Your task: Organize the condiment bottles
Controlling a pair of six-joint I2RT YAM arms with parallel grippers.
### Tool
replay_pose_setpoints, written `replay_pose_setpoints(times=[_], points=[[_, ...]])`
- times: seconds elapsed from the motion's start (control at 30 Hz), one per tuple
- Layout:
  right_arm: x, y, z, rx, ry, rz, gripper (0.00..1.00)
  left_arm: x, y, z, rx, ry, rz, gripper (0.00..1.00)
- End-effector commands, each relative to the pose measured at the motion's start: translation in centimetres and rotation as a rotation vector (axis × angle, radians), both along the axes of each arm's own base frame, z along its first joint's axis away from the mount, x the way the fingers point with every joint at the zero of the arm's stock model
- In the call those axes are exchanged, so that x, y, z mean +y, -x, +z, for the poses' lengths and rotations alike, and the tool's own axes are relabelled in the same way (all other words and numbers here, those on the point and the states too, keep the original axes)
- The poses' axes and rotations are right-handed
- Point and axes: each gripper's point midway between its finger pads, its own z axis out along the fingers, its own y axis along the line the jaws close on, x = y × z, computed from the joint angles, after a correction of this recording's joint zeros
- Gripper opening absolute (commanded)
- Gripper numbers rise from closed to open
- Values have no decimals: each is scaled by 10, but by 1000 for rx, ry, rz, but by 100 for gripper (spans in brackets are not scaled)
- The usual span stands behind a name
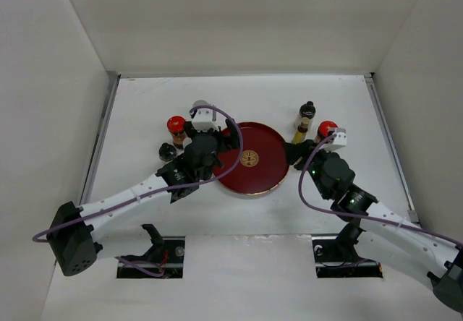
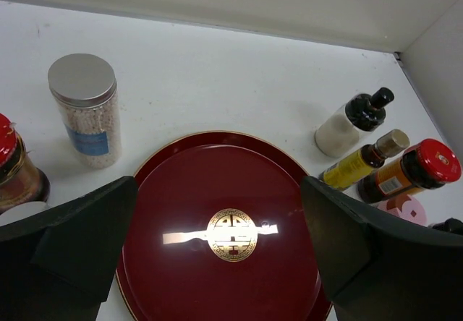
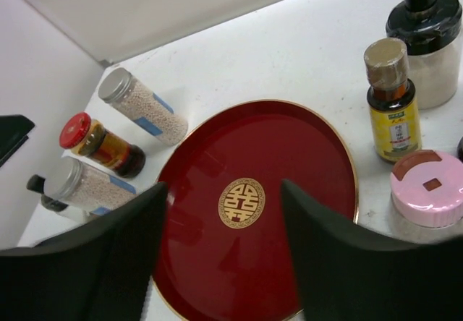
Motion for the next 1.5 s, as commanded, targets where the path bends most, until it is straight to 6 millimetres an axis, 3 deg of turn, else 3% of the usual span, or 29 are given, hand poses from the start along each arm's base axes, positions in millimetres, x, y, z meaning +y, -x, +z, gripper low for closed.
replay_pose_setpoints(times=[0.0,0.1,0.2,0.4,0.67,0.8,0.9,1.07,1.2,1.3,1.47], points=[[3,-1,31,-46,-40,0,53,-8,3,11,-16,43,-24,100],[-2,-1,32,-33,-33,-25,29,-11,5,11,-36,48,-44,100],[-3,-1,36,-34,-35,-30,19,-22,12,11,-50,49,-108,100],[-14,-1,49,-20,-15,-55,17,-40,20,4,-74,40,-195,100],[-47,-27,52,38,82,-180,16,-84,45,-21,-61,86,-391,98],[-69,-38,47,87,148,-263,26,-96,50,-43,-23,102,-435,46],[-85,-48,39,122,180,-326,42,-103,54,-58,6,83,-476,35],[-118,-63,20,188,227,-436,62,-110,55,-73,25,85,-515,38],[-138,-80,8,235,263,-495,80,-115,65,-80,16,117,-557,58],[-145,-93,1,282,300,-505,88,-115,68,-85,18,138,-581,70],[-149,-112,-12,338,313,-504,93,-111,68,-86,19,147,-576,75]])
